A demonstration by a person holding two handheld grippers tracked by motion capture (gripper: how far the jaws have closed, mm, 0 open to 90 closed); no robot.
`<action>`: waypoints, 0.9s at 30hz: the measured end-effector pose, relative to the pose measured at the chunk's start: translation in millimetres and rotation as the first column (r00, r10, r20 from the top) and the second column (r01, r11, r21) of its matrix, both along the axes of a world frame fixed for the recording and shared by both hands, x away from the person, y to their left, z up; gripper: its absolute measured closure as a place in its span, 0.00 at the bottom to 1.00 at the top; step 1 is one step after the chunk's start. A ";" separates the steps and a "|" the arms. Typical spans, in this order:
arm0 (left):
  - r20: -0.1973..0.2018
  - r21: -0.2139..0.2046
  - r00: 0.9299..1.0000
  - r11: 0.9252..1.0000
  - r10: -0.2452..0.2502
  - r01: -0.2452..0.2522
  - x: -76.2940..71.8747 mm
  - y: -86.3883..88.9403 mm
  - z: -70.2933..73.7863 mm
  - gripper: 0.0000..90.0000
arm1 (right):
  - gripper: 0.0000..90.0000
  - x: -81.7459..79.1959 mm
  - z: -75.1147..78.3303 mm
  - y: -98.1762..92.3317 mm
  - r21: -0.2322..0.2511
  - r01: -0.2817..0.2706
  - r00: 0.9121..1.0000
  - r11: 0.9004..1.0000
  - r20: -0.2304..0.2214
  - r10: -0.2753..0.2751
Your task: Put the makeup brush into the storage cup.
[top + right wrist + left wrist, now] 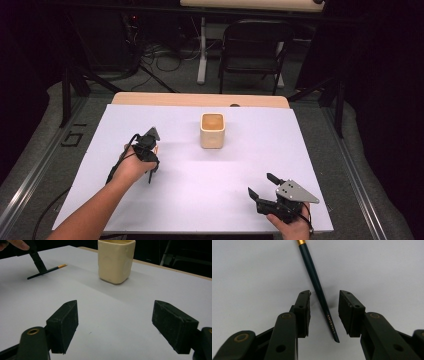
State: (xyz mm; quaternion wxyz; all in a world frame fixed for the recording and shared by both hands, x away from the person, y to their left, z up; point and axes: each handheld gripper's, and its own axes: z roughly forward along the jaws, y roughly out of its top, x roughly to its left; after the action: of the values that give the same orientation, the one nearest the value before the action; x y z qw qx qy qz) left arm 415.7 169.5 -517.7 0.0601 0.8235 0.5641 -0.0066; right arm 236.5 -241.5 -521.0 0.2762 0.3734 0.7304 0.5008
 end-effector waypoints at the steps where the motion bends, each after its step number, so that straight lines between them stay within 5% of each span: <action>1: -0.001 0.000 1.000 1.000 0.006 -0.006 -0.1 -0.3 -0.7 0.69 | 0.23 0.3 -0.4 0.3 0.005 0.000 1.000 1.000 0.005 0.000; 27: -0.035 0.026 0.999 1.000 0.000 0.001 2.6 -1.9 -4.9 0.72 | 0.23 -0.7 0.8 0.7 0.004 -0.006 1.000 1.000 0.007 0.006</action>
State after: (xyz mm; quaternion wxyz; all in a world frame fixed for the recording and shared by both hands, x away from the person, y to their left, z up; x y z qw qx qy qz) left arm 418.4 167.6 -522.6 0.0393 0.8241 0.5649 -0.0136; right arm 235.8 -240.8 -520.2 0.2763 0.3701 0.7295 0.5045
